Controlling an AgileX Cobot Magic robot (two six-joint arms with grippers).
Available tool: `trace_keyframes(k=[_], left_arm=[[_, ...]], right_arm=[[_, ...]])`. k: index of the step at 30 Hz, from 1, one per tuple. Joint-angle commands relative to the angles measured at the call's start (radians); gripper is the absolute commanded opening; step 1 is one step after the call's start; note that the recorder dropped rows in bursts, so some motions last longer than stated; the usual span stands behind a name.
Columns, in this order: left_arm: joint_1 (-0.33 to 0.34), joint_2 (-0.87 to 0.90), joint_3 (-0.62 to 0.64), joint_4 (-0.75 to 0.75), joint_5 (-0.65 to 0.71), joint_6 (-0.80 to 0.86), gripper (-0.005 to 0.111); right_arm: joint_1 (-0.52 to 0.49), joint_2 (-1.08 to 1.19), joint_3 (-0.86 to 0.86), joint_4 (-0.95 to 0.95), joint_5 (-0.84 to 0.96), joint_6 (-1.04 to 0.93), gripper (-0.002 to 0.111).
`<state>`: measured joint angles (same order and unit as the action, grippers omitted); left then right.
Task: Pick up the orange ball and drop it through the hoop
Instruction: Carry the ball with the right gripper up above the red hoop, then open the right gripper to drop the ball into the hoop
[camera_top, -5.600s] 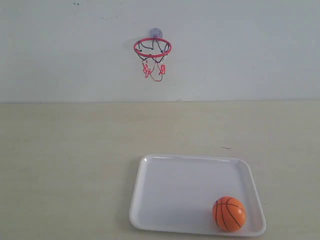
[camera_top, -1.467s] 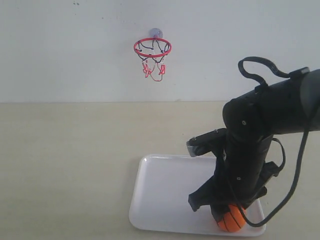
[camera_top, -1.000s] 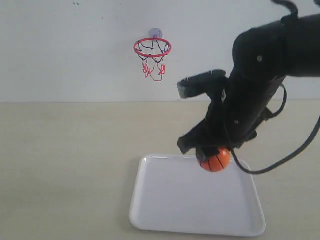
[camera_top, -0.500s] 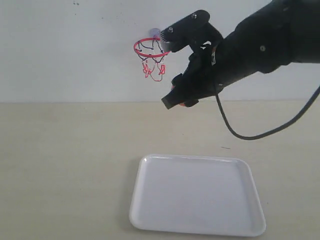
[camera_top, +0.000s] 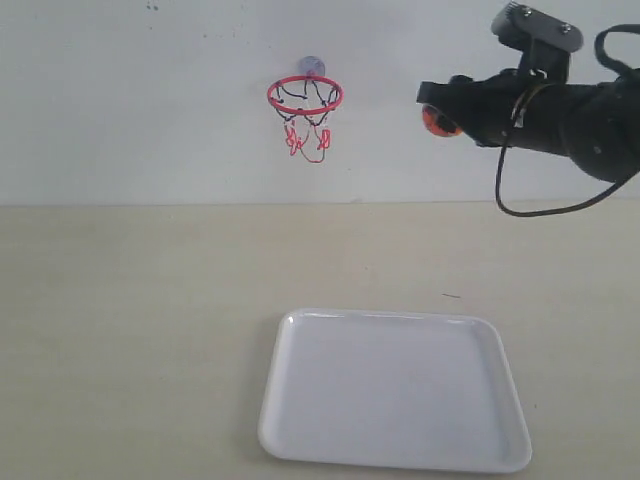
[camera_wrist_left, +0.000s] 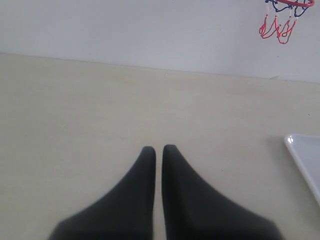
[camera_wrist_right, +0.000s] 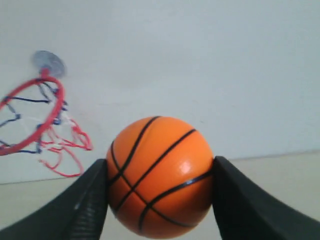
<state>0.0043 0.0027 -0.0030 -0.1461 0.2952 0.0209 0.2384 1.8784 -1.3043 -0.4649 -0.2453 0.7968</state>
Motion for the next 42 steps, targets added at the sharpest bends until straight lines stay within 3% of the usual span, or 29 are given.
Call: trace_keyframes(k=[1,3,8,13,29,38,42], left_arm=[[-0.004,-0.003,0.003,0.008,0.000,-0.006,0.004],[-0.004,-0.003,0.003,0.008,0.000,-0.006,0.004],[-0.004,-0.003,0.003,0.008,0.000,-0.006,0.004],[-0.004,-0.003,0.003,0.008,0.000,-0.006,0.004],[-0.004,-0.003,0.003,0.008,0.000,-0.006,0.004],[-0.004,-0.003,0.003,0.008,0.000,-0.006,0.004],[-0.004,-0.003,0.003,0.008,0.000,-0.006,0.004]], right_arm=[[0.000,0.092,-0.126,-0.531,-0.246,0.438,0.000],[0.000,0.180,-0.262,-0.712,-0.290,0.703,0.000],[0.000,0.303,-0.506,-0.848,-0.494,0.877,0.000],[0.000,0.324,-0.605,-0.848,-0.431,0.900,0.000],[0.003,0.335,-0.655,-0.935,-0.284,0.881,0.000],[0.004,0.577,-1.048,-1.191,-0.402,1.289,0.000],[0.043,0.604,-1.104,-1.279,-0.389,1.301,0.000]])
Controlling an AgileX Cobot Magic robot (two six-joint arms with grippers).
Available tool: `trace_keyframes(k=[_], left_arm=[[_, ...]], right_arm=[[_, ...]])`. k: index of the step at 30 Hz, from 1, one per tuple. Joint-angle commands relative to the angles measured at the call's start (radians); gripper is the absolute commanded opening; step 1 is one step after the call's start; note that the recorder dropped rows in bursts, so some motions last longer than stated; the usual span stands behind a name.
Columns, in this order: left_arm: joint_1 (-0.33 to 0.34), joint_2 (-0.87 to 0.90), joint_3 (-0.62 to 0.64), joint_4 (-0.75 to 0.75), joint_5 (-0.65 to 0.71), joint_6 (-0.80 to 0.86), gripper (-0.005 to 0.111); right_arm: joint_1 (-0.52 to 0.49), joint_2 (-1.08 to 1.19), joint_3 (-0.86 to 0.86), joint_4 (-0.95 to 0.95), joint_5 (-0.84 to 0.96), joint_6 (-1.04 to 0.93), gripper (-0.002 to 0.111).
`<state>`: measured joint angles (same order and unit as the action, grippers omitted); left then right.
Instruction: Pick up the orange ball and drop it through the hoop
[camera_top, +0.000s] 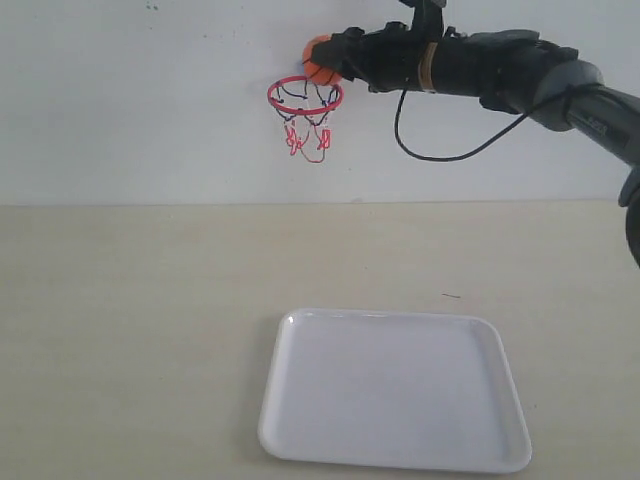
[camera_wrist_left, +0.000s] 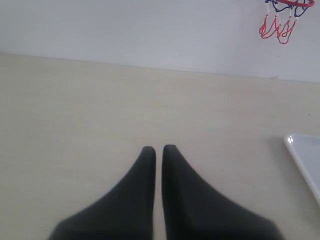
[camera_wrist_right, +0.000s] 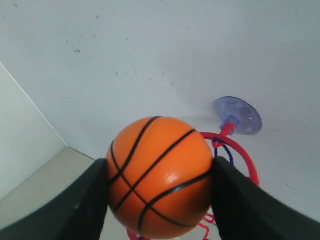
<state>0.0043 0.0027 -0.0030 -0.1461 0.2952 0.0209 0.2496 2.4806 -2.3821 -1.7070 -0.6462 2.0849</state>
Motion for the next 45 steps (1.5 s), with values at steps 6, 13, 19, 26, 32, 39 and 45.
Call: trace_keyframes(k=[6,13,19,26,32,39,45], left_arm=[[-0.004,-0.003,0.003,0.008,0.000,-0.006,0.004],[-0.004,-0.003,0.003,0.008,0.000,-0.006,0.004],[-0.004,-0.003,0.003,0.008,0.000,-0.006,0.004],[-0.004,-0.003,0.003,0.008,0.000,-0.006,0.004],[-0.004,-0.003,0.003,0.008,0.000,-0.006,0.004],[-0.004,-0.003,0.003,0.008,0.000,-0.006,0.004],[-0.004,-0.003,0.003,0.008,0.000,-0.006,0.004]], right_arm=[[0.048,0.007,-0.026,-0.037,0.075,0.007,0.000],[0.049,0.007,-0.026,-0.037,0.080,-0.029,0.008],[0.049,0.007,-0.026,-0.037,0.107,-0.019,0.051],[0.049,0.007,-0.026,-0.037,0.133,0.015,0.067],[0.049,0.007,-0.026,-0.037,0.081,0.015,0.007],[0.022,0.007,-0.026,-0.037,0.004,0.010,0.001],[-0.065,0.003,-0.026,-0.037,-0.286,0.012,0.000]])
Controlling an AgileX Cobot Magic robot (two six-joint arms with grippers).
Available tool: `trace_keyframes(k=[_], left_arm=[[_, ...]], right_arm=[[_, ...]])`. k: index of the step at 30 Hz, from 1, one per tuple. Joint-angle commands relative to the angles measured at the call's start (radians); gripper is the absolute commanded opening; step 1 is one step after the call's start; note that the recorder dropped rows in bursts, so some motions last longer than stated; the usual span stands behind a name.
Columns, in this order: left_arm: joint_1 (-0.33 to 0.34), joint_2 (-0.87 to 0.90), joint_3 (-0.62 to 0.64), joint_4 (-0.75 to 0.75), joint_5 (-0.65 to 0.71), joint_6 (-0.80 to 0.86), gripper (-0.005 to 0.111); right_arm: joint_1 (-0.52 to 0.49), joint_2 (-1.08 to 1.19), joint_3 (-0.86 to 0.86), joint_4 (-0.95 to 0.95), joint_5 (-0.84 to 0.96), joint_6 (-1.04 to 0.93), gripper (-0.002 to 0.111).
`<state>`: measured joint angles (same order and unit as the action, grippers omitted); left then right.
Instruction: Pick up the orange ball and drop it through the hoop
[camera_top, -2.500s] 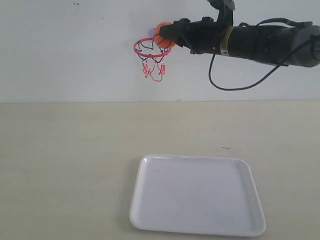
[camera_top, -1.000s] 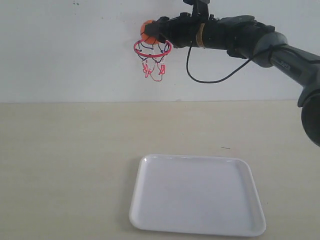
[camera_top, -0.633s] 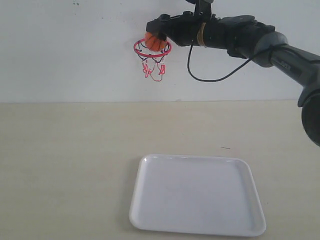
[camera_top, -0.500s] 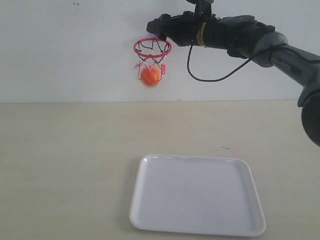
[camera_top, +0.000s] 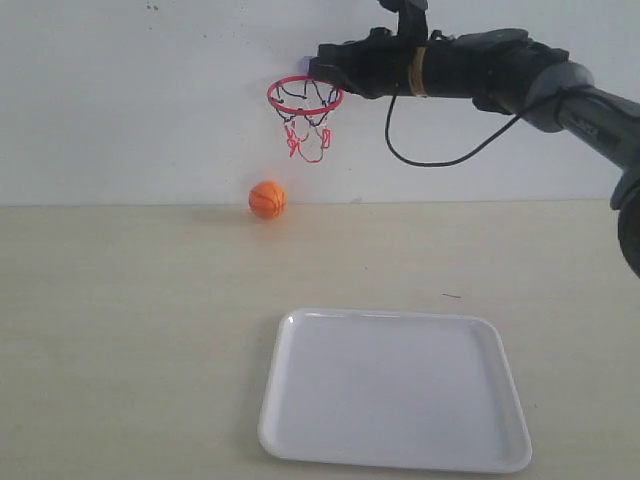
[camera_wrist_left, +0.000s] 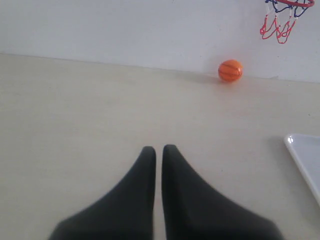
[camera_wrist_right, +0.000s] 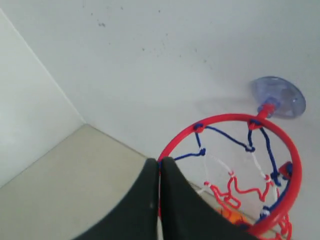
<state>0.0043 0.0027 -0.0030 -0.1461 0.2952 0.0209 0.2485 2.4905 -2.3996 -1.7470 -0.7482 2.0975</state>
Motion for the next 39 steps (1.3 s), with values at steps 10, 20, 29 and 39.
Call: trace_keyframes(k=[10,20,29,39], left_arm=[[-0.004,-0.003,0.003,0.008,0.000,-0.006,0.004],[-0.004,-0.003,0.003,0.008,0.000,-0.006,0.004],[-0.004,-0.003,0.003,0.008,0.000,-0.006,0.004],[-0.004,-0.003,0.003,0.008,0.000,-0.006,0.004]], right_arm=[[-0.172,-0.097,0.067,0.003,-0.473,0.002,0.000],[-0.228,-0.396,0.601,0.003,-0.473,0.002,0.000],[-0.352,-0.823,1.173,0.003,-0.473,-0.099,0.000],[-0.356,-1.255,1.423,0.003,-0.473,-0.093,0.000]])
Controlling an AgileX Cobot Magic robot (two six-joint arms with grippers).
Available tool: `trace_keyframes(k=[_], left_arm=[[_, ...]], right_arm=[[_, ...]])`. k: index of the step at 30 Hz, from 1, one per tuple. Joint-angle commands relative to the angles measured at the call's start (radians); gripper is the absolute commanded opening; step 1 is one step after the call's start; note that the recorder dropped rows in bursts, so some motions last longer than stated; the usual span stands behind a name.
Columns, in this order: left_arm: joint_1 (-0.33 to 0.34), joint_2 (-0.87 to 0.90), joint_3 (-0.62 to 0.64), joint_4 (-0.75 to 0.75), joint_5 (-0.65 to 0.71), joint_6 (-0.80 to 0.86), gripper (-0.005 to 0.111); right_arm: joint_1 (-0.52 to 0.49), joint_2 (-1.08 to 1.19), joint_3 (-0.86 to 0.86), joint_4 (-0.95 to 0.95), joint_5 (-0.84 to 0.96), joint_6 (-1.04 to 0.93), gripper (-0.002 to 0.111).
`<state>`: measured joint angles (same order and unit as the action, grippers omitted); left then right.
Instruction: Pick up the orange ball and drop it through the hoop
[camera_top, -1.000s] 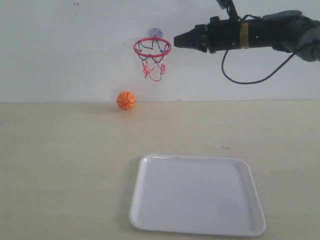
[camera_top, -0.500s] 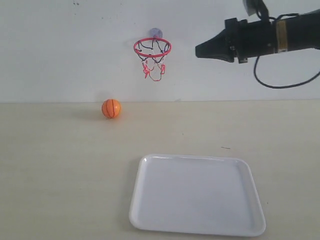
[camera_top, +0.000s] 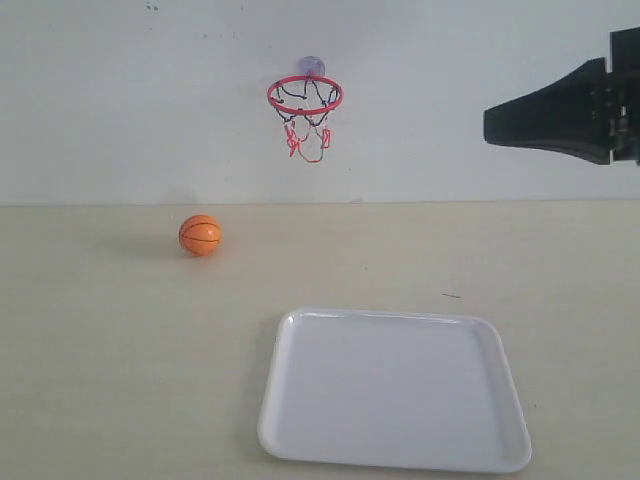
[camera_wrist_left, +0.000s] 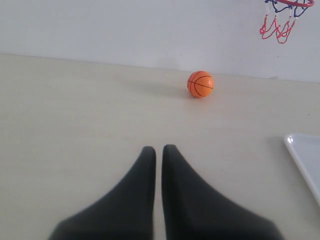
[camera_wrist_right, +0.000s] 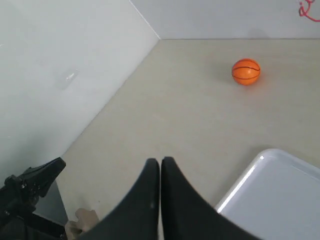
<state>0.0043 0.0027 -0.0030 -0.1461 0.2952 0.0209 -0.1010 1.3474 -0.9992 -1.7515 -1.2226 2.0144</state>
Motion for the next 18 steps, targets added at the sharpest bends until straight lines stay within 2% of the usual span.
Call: trace_keyframes(k=[1,11,14,18], left_arm=[[-0.004,-0.003,0.003,0.008,0.000,-0.006,0.004],[-0.004,-0.003,0.003,0.008,0.000,-0.006,0.004],[-0.004,-0.003,0.003,0.008,0.000,-0.006,0.004],[-0.004,-0.003,0.003,0.008,0.000,-0.006,0.004]], right_arm=[[-0.006,-0.139,0.023,0.007,0.002,-0.010,0.000],[-0.004,-0.269,0.023,0.007,0.002,-0.009,0.000],[0.047,-0.269,0.060,0.011,0.004,-0.054,0.000],[0.163,-0.269,0.138,0.029,0.237,-0.134,0.000]])
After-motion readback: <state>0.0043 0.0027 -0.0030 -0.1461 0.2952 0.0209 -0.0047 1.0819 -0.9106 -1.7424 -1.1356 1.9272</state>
